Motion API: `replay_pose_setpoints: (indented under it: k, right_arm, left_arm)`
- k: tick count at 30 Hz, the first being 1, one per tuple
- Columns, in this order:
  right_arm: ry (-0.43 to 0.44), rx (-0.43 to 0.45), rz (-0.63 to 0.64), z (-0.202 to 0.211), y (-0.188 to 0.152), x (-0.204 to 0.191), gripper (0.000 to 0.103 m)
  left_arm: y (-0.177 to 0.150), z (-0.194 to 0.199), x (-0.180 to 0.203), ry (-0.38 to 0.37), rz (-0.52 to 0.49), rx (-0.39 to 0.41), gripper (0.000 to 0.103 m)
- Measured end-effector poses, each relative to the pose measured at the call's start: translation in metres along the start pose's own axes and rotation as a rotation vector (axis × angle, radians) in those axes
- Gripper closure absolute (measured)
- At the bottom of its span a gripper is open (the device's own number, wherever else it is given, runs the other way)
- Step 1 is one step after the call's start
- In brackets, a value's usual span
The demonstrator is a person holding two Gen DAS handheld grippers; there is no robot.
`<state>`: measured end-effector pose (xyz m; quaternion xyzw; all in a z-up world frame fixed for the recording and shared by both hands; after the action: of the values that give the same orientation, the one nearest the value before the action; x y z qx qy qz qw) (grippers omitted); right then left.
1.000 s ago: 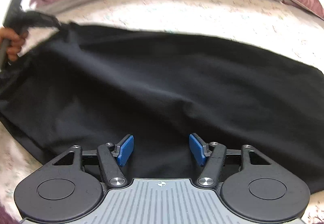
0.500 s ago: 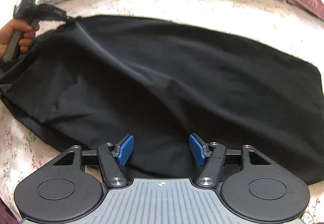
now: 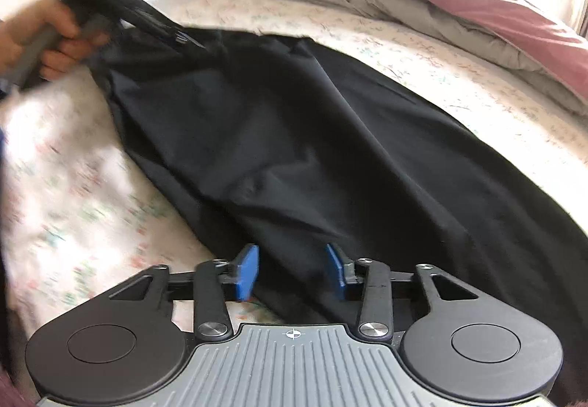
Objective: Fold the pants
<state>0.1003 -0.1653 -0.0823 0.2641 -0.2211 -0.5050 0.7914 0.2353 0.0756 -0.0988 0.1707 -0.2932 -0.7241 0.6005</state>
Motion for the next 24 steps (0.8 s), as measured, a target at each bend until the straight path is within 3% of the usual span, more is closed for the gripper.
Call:
replay_pose_setpoints:
  k: [1, 3, 5, 8, 13, 16, 24]
  right_arm:
    - [-0.008, -0.005, 0.010, -0.003, -0.001, 0.000, 0.083]
    - [-0.008, -0.003, 0.019, -0.003, 0.002, -0.001, 0.103]
    - [-0.008, 0.016, 0.019, 0.001, 0.000, -0.001, 0.103]
    - [0.067, 0.074, -0.019, 0.023, 0.000, 0.002, 0.103]
    - [0.064, -0.034, -0.017, 0.004, -0.014, 0.005, 0.103]
    - [0.086, -0.024, -0.035, 0.009, -0.014, 0.006, 0.103]
    - [0.009, -0.061, -0.041, 0.003, -0.022, 0.014, 0.103]
  left_arm:
    - [-0.002, -0.003, -0.007, 0.007, 0.020, 0.000, 0.038]
    - [-0.008, -0.012, -0.026, 0.046, 0.075, -0.019, 0.038]
    - [-0.015, -0.015, -0.040, 0.068, 0.127, -0.042, 0.038]
    - [-0.019, -0.007, -0.047, 0.100, 0.114, -0.058, 0.038]
    - [-0.028, 0.003, -0.066, 0.137, 0.127, -0.072, 0.038]
    - [-0.029, 0.010, -0.083, 0.154, 0.166, -0.071, 0.038]
    - [-0.035, 0.045, -0.162, 0.224, 0.394, 0.009, 0.035]
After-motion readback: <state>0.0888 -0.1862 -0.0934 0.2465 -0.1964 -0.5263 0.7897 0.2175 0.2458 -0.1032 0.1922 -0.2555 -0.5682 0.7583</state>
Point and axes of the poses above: each gripper's, at about its wrist camera, not at the fingertips, and z roughly against the way its jaws point, x to its right, y to its top, the point moved 9 cm from there along -z, roughly the way its jaws point, and after that the axes turned 1 degree about x, right-handed, at the moved point
